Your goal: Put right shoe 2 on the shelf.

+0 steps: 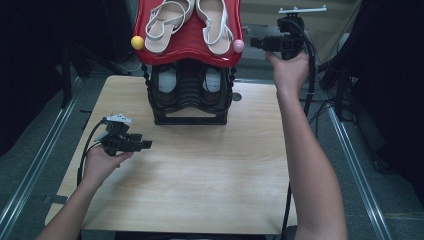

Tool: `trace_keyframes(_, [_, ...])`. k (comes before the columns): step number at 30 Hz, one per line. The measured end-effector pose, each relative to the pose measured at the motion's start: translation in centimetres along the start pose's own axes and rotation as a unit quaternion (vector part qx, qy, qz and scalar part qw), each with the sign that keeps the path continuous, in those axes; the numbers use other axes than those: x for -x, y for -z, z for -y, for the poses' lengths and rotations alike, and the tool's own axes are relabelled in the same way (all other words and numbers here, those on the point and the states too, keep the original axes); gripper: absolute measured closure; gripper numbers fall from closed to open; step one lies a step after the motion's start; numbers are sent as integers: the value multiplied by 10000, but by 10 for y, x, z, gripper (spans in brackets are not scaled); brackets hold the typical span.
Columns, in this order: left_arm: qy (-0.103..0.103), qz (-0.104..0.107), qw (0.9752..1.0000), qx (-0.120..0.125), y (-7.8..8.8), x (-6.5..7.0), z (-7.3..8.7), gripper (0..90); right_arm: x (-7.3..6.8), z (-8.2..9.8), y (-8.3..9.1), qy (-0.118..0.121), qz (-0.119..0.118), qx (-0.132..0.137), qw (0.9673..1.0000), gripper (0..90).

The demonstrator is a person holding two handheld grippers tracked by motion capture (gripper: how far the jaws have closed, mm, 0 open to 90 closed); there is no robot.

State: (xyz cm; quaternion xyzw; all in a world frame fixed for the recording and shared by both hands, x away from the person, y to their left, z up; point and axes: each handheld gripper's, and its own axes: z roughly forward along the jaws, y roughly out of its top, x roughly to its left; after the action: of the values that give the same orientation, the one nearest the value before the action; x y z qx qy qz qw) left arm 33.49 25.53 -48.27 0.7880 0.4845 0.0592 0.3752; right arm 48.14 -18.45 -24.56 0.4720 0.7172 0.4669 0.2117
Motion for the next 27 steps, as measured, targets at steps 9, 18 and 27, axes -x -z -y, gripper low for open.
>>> trace_keyframes(9, [16,-23,10000,31,0,-1,0,413,3,31,-9,90,-26,-136,9999,441])
trace_keyframes(18, [3,-23,10000,25,1,-1,0,413,10,65,-20,-45,-107,-313,9994,446])
trace_keyframes(27, [49,-8,10000,18,1,-2,0,412,15,94,-25,-124,-131,-378,9991,452])
